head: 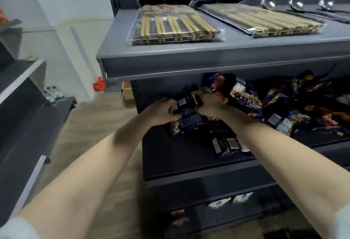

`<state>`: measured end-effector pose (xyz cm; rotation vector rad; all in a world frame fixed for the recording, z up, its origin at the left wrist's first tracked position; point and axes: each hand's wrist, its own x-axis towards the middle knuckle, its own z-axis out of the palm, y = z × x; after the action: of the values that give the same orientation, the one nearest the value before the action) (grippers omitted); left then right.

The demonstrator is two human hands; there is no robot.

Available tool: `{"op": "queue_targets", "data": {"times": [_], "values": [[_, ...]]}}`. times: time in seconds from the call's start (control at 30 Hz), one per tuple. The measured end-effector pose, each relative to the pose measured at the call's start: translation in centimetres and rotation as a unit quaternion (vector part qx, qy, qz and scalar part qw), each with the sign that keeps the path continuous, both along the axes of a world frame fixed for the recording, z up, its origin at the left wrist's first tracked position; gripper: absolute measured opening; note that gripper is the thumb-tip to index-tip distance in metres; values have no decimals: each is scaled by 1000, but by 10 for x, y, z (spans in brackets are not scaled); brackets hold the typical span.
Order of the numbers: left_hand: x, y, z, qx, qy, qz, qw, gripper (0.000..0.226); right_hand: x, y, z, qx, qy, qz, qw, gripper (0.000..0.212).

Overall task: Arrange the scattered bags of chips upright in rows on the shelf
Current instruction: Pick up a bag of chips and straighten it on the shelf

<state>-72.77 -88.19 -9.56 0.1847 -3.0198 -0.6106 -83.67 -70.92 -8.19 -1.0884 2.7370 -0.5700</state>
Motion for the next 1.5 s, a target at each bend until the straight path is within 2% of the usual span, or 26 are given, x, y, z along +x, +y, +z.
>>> {"op": "queue_targets", "data": {"times": [0.13,0.2,0.27,0.37,0.47,0.63,0.77,0.97,1.2,1.4,1.5], "values": [[-20,20,-11,-52,-22,-32,998,94,-17,7,-10,61,-32,54,996,70],[-28,31,-21,-102,-43,-45,993,108,-23,11,-17,98,2,63,993,71],[-32,43,-35,-146,-63,-39,986,120,-24,11,-25,94,33,71,993,70],[-34,53,-51,-163,-75,-16,984,127,-22,9,-35,43,9,83,996,68],[-34,50,-55,-150,-72,-8,986,126,-20,10,-43,10,-4,79,997,67],[-28,44,-63,-117,-19,3,993,115,-11,15,-56,-37,46,52,997,60],[-20,47,-74,-157,30,30,987,103,-7,25,-73,-17,134,38,990,56],[-12,49,-80,-187,64,64,978,92,-7,27,-83,-6,122,12,992,53],[-4,45,-70,-175,23,62,982,89,-3,25,-87,-9,124,-4,992,48],[15,35,-53,-168,-83,-7,982,93,-4,18,-79,63,120,-8,991,50],[20,25,-35,-108,-56,-11,993,86,-2,12,-61,42,147,-4,988,45]]}}
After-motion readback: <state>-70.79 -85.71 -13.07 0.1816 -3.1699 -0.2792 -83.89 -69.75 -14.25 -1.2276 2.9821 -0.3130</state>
